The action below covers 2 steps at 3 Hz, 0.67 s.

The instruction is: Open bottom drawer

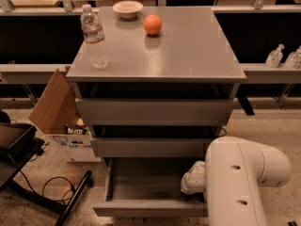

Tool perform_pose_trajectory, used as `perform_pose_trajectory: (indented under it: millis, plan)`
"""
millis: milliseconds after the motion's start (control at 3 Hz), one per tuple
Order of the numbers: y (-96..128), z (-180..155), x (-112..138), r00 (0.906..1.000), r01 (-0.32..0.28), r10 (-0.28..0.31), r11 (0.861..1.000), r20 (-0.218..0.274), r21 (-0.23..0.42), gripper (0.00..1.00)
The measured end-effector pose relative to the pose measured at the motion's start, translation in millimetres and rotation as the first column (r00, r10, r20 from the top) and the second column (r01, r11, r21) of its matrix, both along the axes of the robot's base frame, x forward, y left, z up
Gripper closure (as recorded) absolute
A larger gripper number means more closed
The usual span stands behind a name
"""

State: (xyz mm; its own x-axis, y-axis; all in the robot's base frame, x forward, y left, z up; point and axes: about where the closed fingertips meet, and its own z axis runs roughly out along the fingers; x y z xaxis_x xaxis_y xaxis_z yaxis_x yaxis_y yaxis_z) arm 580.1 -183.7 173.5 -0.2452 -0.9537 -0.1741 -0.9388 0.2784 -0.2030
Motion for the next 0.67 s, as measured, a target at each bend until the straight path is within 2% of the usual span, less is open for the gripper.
perform_pose_trajectory:
  millis: [333,667]
  plan:
    - [-23.7,-57.2,-32.6,0.9956,0.07,-0.069,0.997,-0.063,0.016,1.0]
    - [-31.6,-73.5,-53.1,0.9895,0.105,-0.102,0.994,-0.102,0.019,1.0]
